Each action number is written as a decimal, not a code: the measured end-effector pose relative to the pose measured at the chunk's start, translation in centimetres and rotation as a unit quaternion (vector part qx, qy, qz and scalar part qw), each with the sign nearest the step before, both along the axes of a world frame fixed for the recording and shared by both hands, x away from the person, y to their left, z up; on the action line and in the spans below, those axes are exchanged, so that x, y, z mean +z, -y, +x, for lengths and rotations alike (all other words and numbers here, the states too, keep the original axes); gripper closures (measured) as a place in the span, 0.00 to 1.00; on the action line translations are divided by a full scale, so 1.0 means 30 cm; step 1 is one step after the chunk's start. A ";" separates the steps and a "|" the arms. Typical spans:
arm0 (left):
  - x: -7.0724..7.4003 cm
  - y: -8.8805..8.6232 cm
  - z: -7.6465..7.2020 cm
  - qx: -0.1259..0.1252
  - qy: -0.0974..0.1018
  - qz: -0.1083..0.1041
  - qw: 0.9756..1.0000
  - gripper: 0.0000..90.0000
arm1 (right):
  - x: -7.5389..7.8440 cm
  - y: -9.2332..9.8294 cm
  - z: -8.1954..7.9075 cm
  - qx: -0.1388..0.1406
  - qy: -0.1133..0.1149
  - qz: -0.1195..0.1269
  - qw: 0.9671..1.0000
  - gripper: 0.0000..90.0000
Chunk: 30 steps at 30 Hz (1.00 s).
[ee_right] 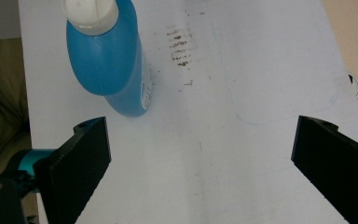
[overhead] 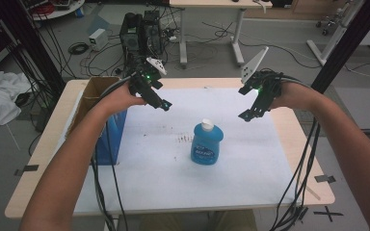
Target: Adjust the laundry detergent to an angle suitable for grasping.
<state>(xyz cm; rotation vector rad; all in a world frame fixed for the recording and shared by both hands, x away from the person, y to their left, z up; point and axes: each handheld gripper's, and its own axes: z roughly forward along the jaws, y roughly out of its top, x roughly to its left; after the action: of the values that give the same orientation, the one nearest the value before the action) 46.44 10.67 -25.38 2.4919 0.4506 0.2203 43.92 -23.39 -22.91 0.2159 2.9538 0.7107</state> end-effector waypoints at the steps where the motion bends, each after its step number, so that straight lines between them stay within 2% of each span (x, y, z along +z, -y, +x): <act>1: 0.003 0.002 0.002 -0.001 -0.002 0.005 1.000 0.11 | -0.001 0.000 0.002 0.002 0.000 0.000 1.000 0.04; 8: 0.000 0.012 0.002 -0.006 -0.008 0.005 1.000 0.11 | -0.005 -0.006 0.006 0.002 -0.003 0.002 1.000 0.04; 9: 0.002 0.010 0.004 -0.014 -0.006 0.013 1.000 0.11 | -0.005 -0.006 0.006 0.000 -0.003 0.000 1.000 0.04; 10: -0.002 0.014 -0.001 -0.008 -0.010 0.004 1.000 0.11 | -0.005 -0.007 0.007 0.000 -0.003 0.001 1.000 0.04; 11: 0.002 0.014 0.000 -0.011 -0.009 0.011 1.000 0.11 | -0.006 -0.007 0.010 0.007 -0.002 0.002 1.000 0.04; 15: 0.001 0.017 -0.001 -0.010 -0.005 0.002 1.000 0.11 | -0.007 -0.009 0.013 0.008 -0.002 0.005 1.000 0.04; 16: 0.003 0.017 0.000 -0.012 -0.006 0.008 1.000 0.11 | -0.007 -0.008 0.013 0.006 -0.003 0.004 1.000 0.04; 18: 0.003 0.019 -0.004 -0.011 -0.011 0.008 1.000 0.11 | -0.008 -0.006 0.016 0.007 -0.003 0.004 1.000 0.04; 21: 0.004 0.018 -0.006 -0.010 -0.006 0.006 1.000 0.11 | -0.007 -0.005 0.015 0.005 -0.003 0.005 1.000 0.04; 22: 0.005 0.017 -0.007 -0.009 -0.007 0.007 1.000 0.11 | -0.005 -0.005 0.010 -0.003 -0.008 0.001 1.000 0.04; 23: 0.007 0.014 -0.005 -0.016 -0.006 0.014 1.000 0.11 | -0.005 -0.005 0.011 -0.001 -0.006 0.001 1.000 0.04; 24: 0.007 0.015 -0.008 -0.013 -0.007 0.009 1.000 0.11 | -0.007 -0.007 0.014 0.008 -0.002 0.005 1.000 0.04; 25: 0.005 0.015 -0.009 -0.011 -0.004 0.004 1.000 0.11 | -0.007 -0.007 0.011 0.004 -0.003 0.004 1.000 0.04; 28: 0.008 0.013 -0.013 -0.012 -0.005 0.006 1.000 0.11 | -0.005 -0.008 0.009 0.006 -0.002 0.003 1.000 0.04; 29: 0.014 0.010 -0.011 -0.020 -0.008 0.016 1.000 0.11 | -0.004 -0.008 0.008 0.006 -0.002 0.003 1.000 0.04; 30: 0.007 0.014 -0.016 -0.010 -0.006 0.001 1.000 0.11 | -0.003 -0.008 0.006 0.005 -0.003 0.002 1.000 0.04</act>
<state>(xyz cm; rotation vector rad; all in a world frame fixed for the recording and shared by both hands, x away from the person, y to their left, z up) 45.95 10.25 -25.16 2.5005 0.4318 0.1982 44.10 -23.15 -22.99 0.2042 2.9604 0.7187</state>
